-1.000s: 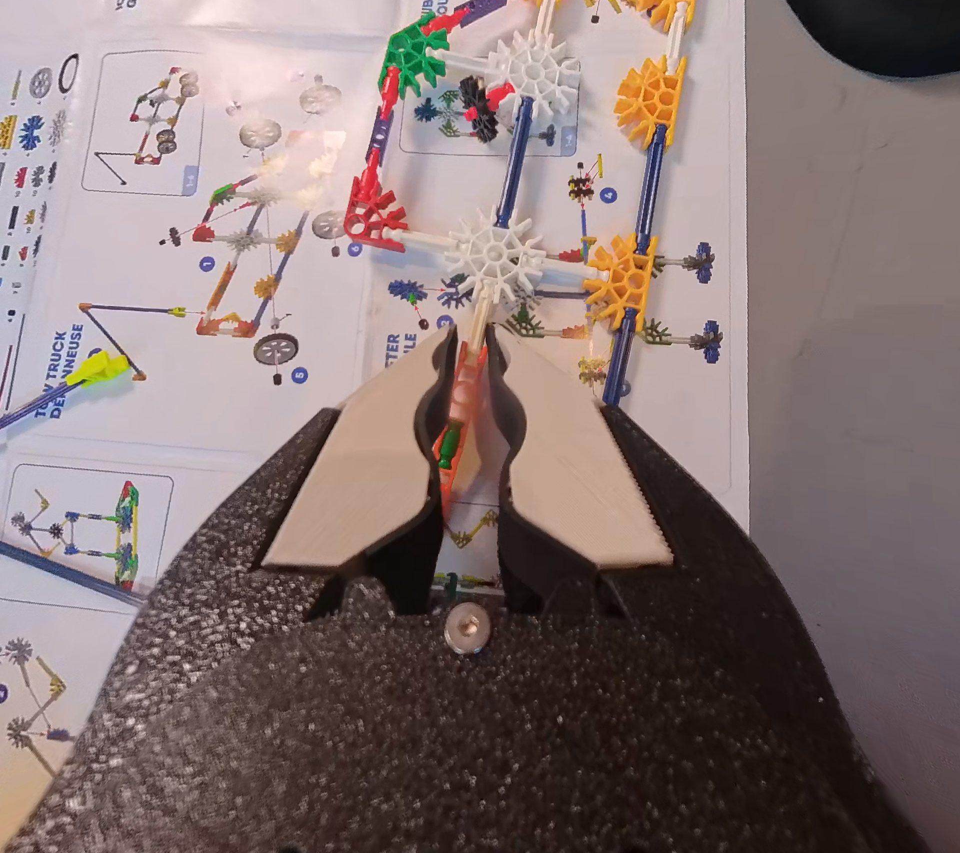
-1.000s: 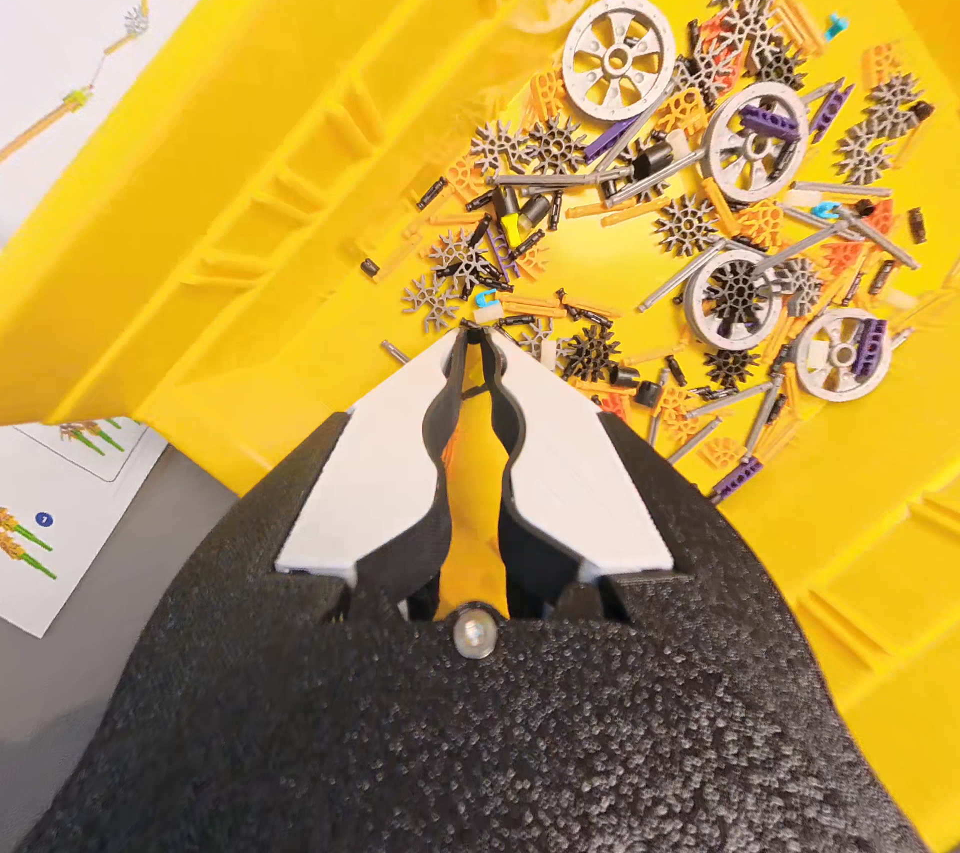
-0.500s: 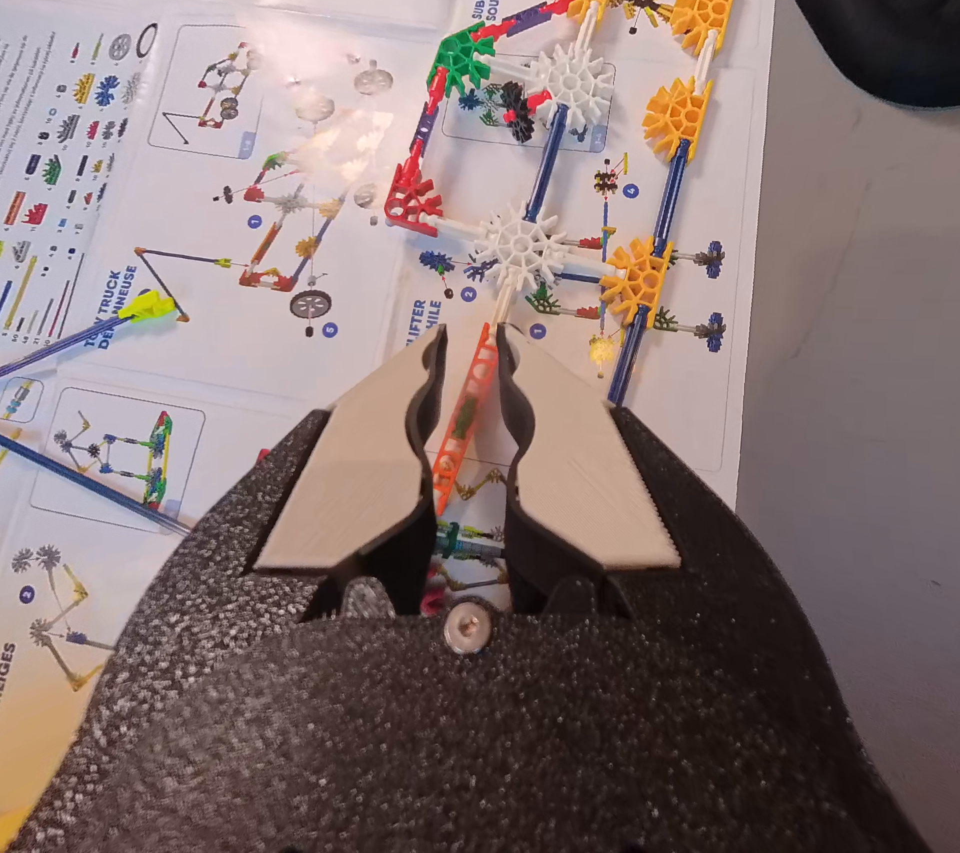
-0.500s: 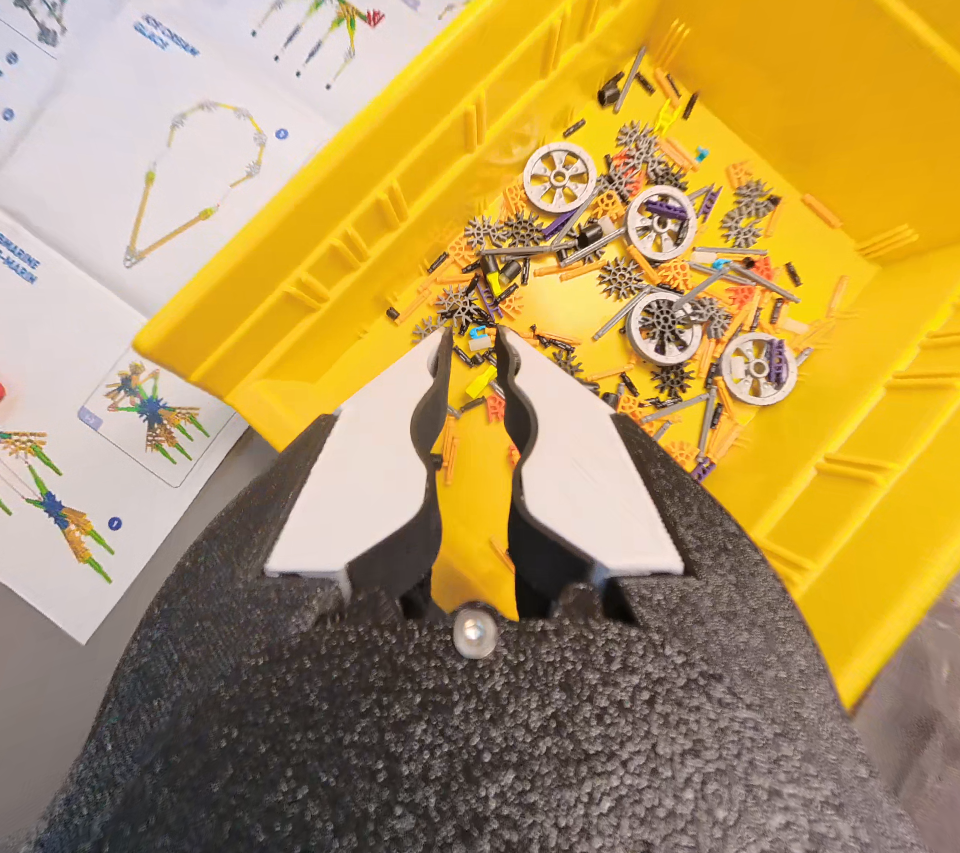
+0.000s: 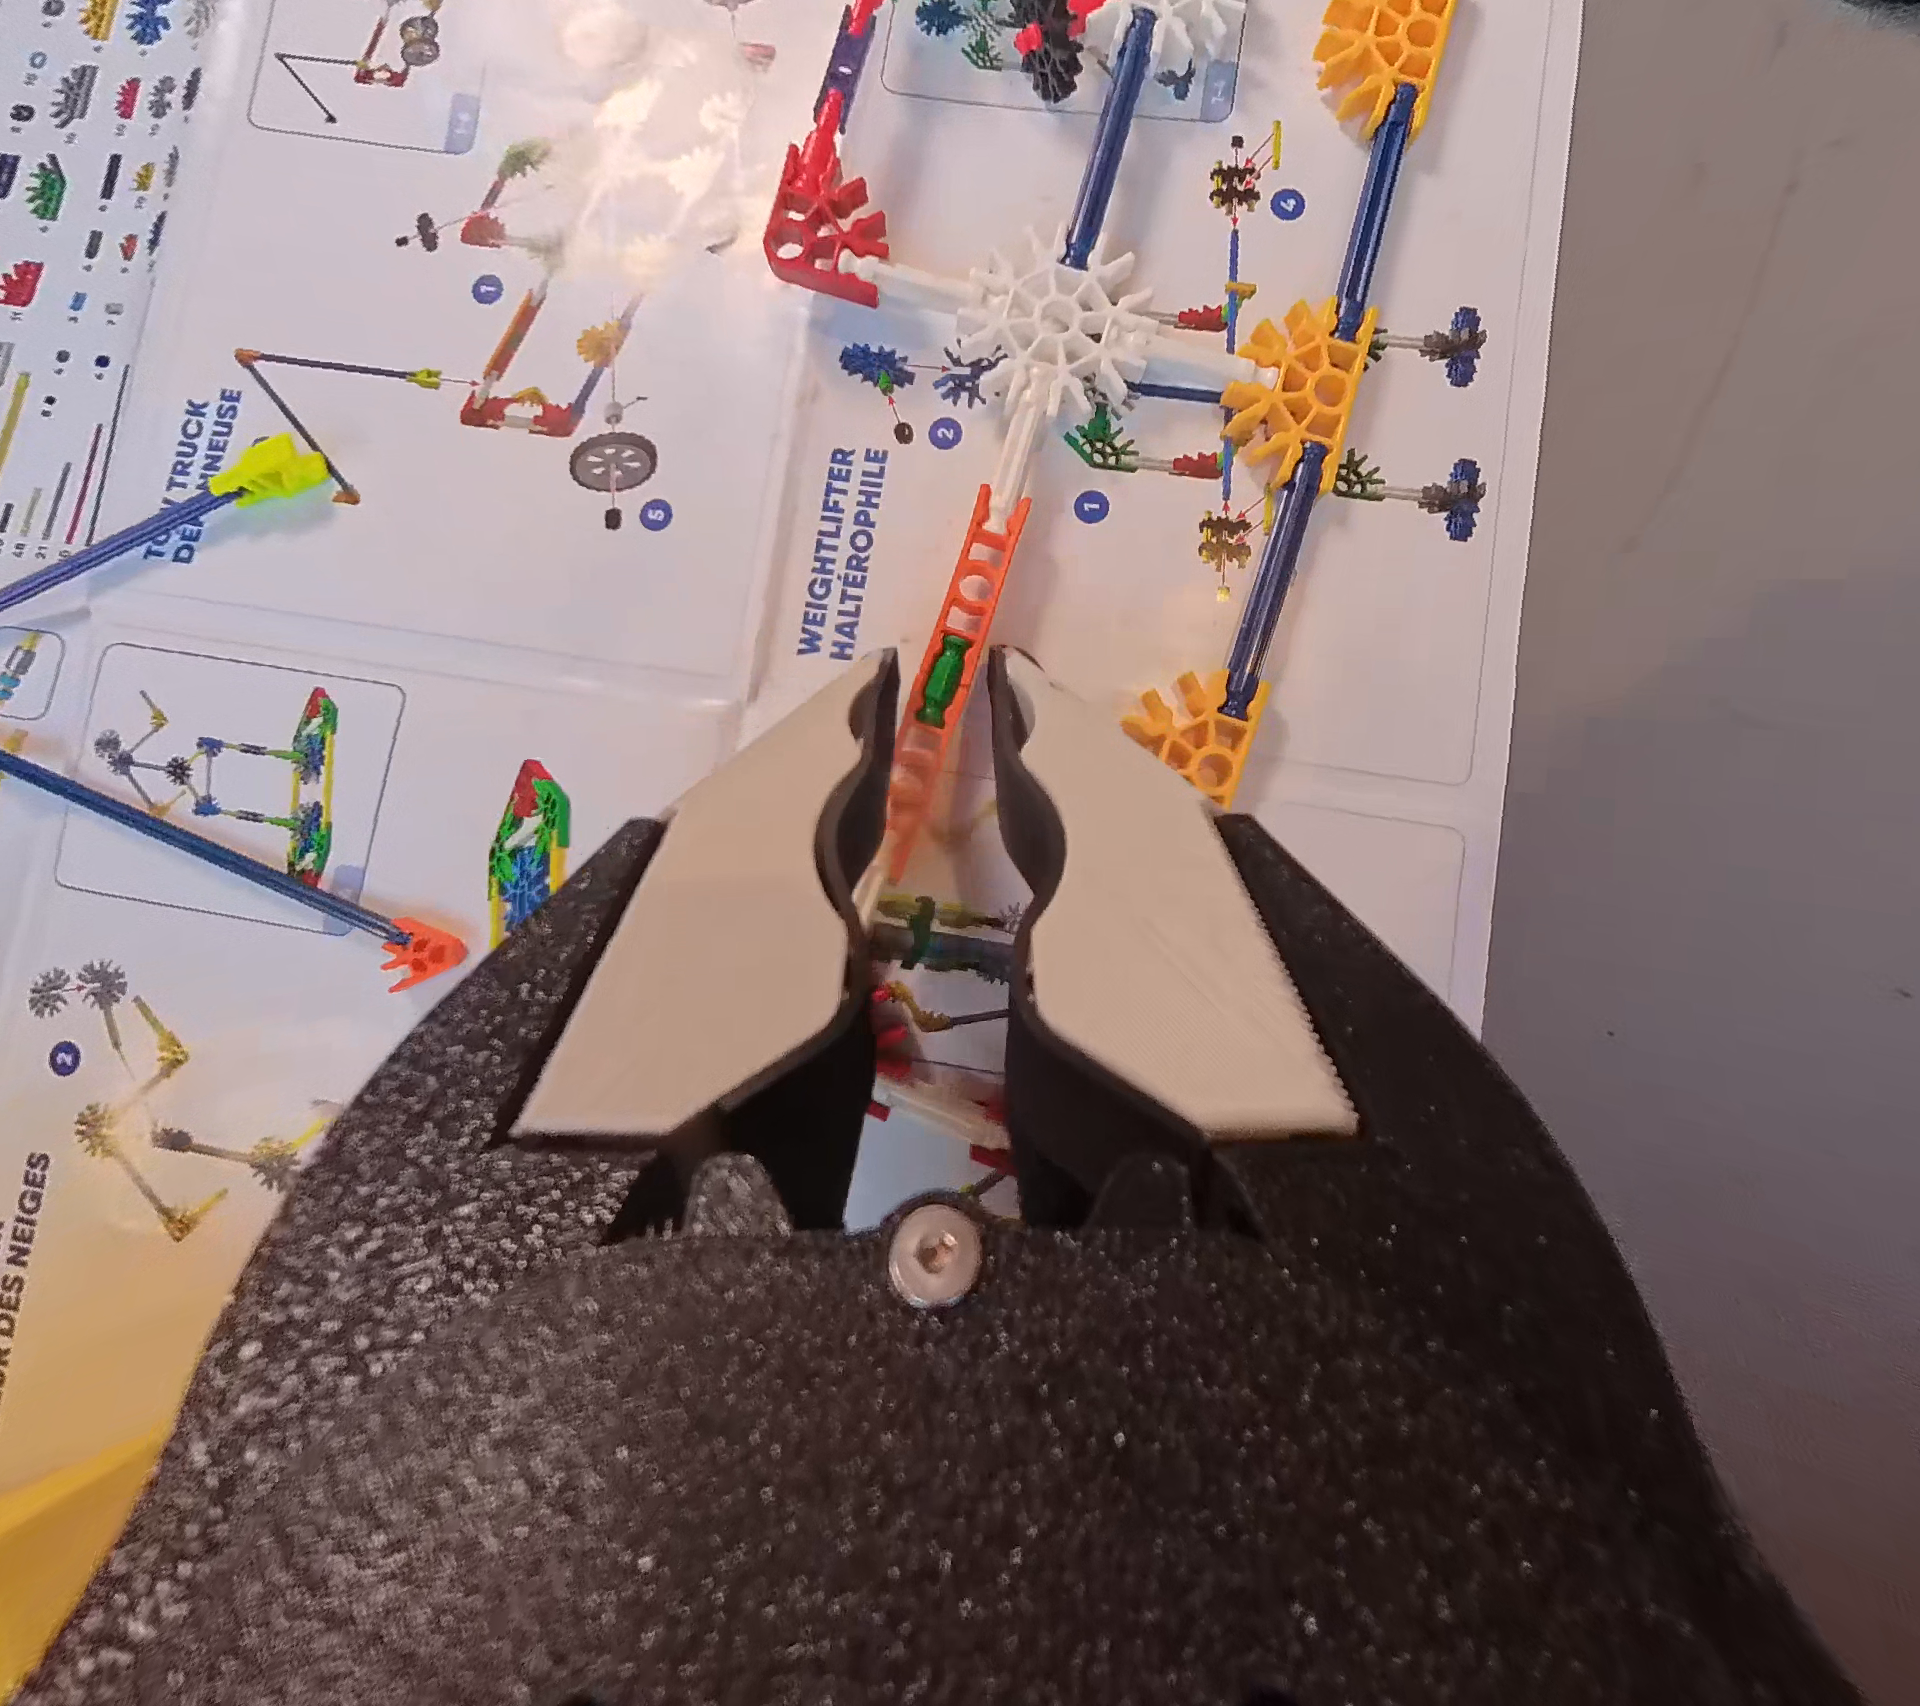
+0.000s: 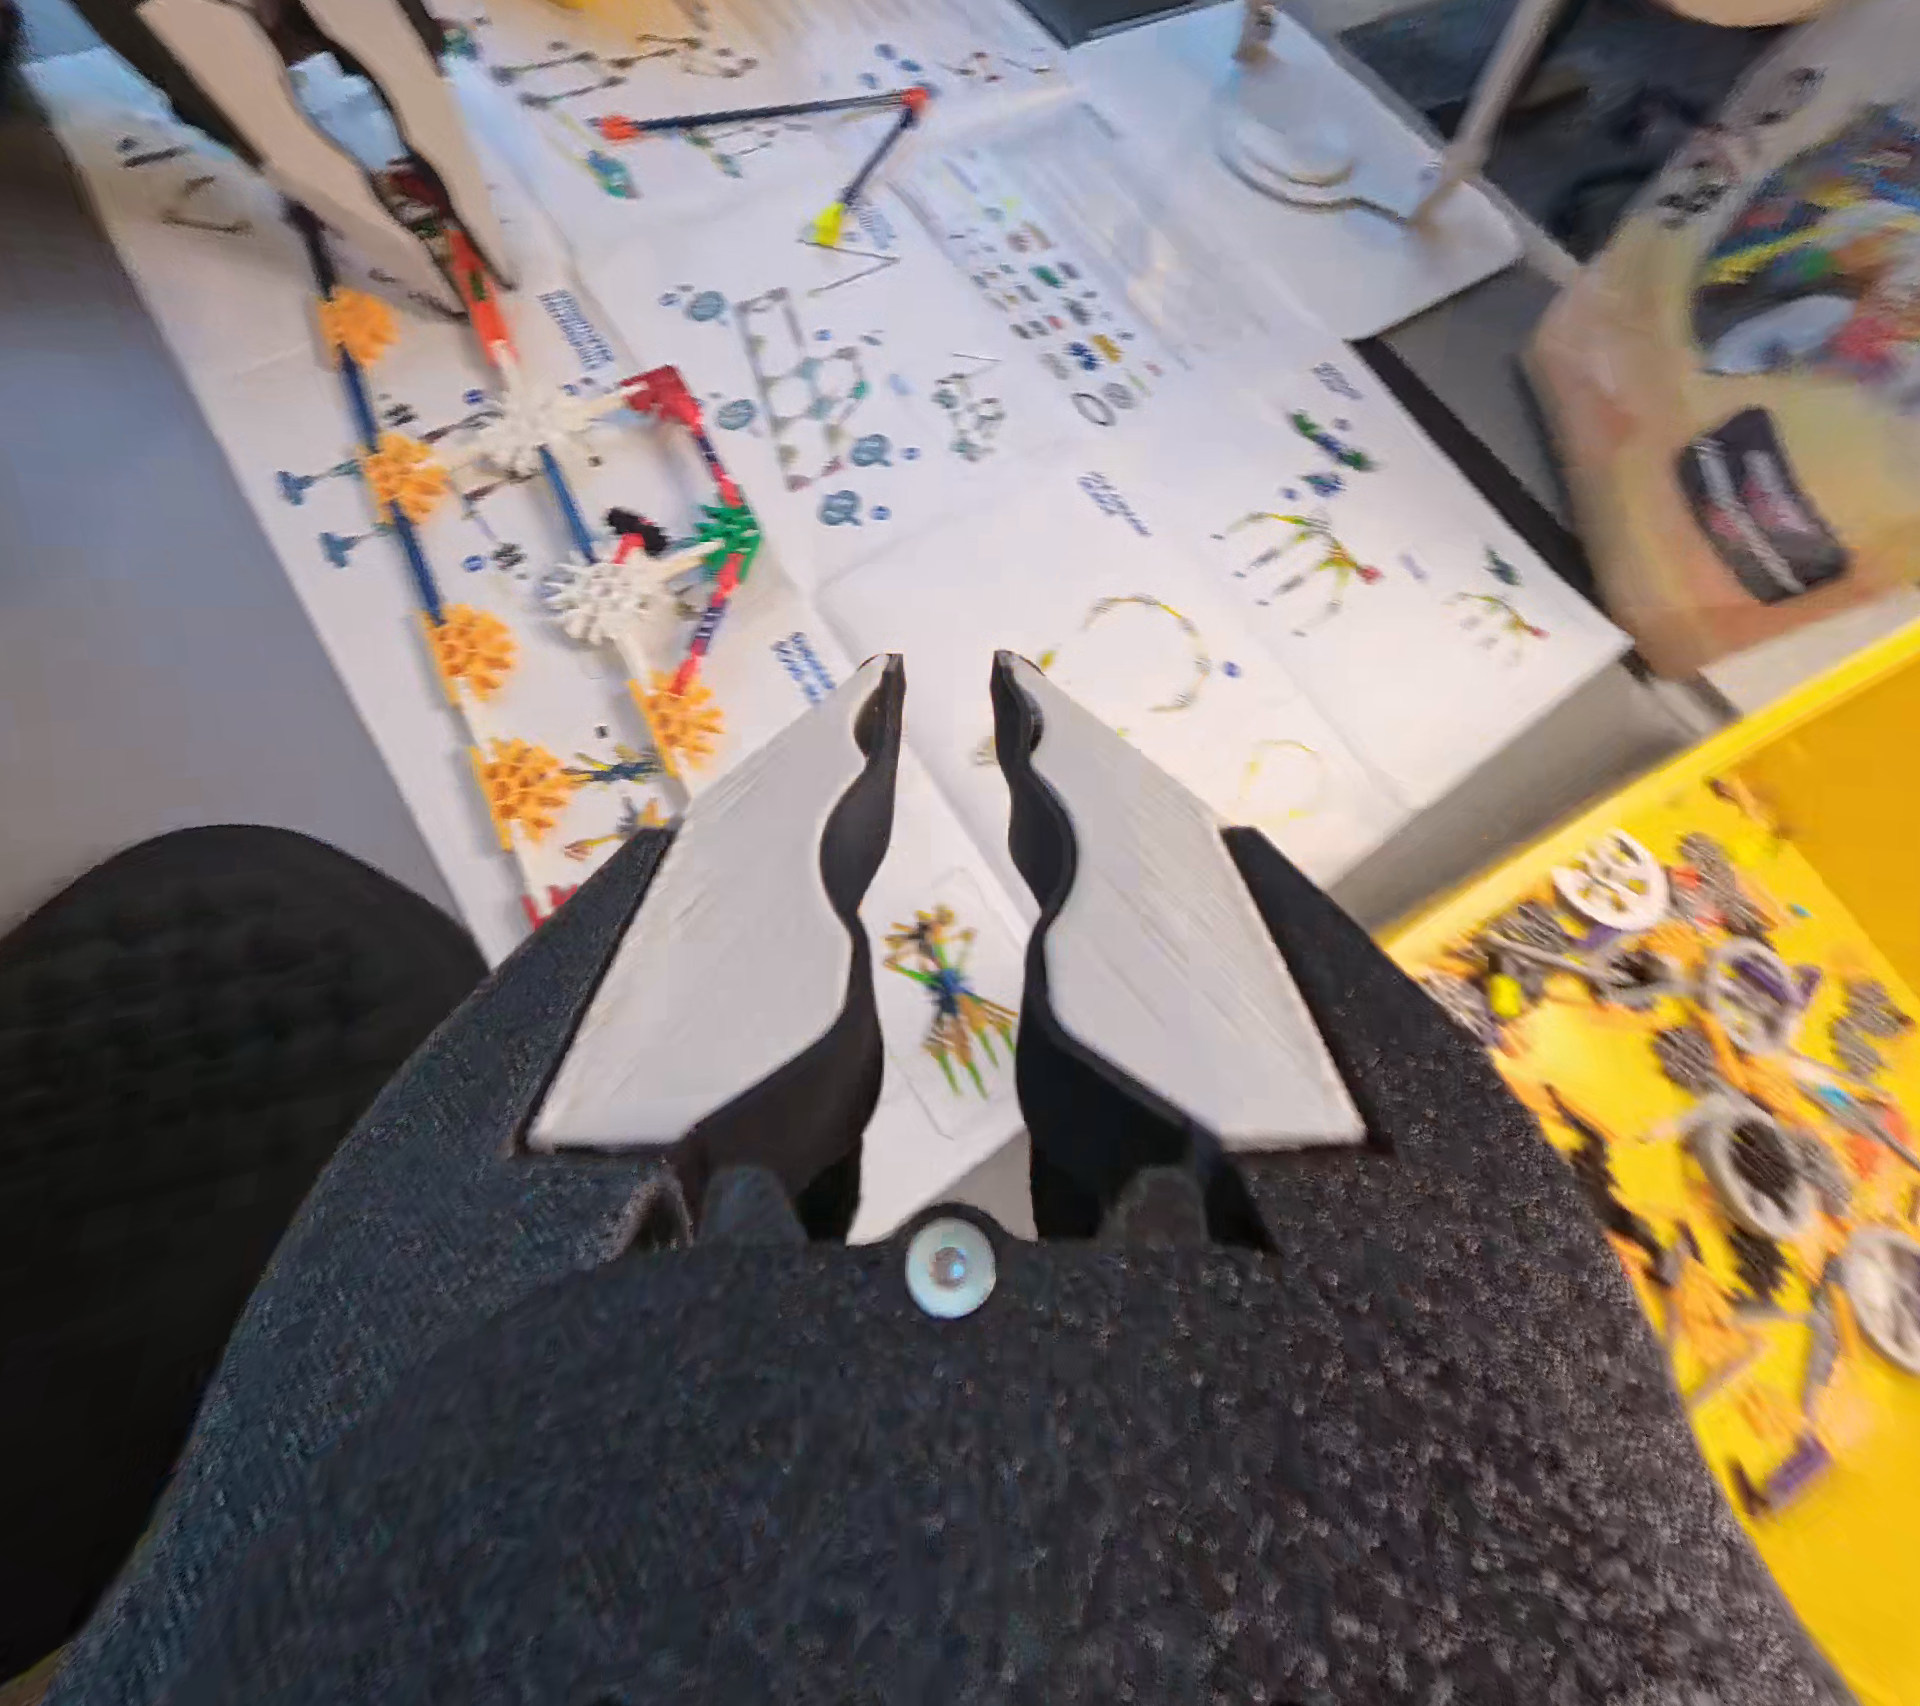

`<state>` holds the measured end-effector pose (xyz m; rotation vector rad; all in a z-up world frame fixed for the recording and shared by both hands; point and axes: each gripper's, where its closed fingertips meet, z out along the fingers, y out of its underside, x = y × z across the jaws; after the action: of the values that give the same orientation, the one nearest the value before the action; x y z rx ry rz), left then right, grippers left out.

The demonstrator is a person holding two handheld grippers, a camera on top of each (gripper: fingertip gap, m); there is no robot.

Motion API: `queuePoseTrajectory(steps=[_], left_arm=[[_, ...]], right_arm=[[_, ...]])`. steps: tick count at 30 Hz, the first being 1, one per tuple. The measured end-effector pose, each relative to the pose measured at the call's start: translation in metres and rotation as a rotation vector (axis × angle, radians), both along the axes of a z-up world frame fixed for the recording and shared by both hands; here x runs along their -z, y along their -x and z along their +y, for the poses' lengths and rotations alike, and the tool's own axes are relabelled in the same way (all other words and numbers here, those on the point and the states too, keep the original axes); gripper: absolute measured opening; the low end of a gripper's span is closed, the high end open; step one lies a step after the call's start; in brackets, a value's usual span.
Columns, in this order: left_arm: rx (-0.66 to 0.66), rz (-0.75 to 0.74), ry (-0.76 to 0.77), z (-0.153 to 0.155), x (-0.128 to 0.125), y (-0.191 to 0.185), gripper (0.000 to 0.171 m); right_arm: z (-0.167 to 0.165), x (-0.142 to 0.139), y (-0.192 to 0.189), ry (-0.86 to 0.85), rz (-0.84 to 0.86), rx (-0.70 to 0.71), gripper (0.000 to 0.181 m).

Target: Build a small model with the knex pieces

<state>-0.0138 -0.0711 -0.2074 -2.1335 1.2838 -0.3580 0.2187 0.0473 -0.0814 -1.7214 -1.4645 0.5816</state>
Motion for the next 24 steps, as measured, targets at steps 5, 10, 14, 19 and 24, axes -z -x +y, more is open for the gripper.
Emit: queuePoseTrajectory(steps=[5, 10, 14, 19, 24], left_arm=[[0.009, 0.066, -0.044, 0.000, 0.001, 0.002, 0.010], [0.003, 0.111, -0.122, -0.003, -0.002, 0.012, 0.010], [-0.005, 0.099, -0.160, -0.007, -0.002, 0.023, 0.010], [-0.018, 0.078, -0.132, -0.009, 0.001, 0.030, 0.010], [-0.038, 0.027, -0.107, -0.012, 0.001, 0.038, 0.010]], right_arm=[[-0.062, 0.055, 0.065, 0.041, -0.130, -0.227, 0.016], [-0.066, 0.101, 0.079, -0.053, -0.293, -0.250, 0.021], [-0.065, 0.106, 0.085, -0.085, -0.276, -0.202, 0.023], [-0.045, 0.091, 0.097, -0.132, -0.138, -0.040, 0.022], [-0.013, 0.083, 0.092, -0.239, -0.038, 0.146, 0.023]])
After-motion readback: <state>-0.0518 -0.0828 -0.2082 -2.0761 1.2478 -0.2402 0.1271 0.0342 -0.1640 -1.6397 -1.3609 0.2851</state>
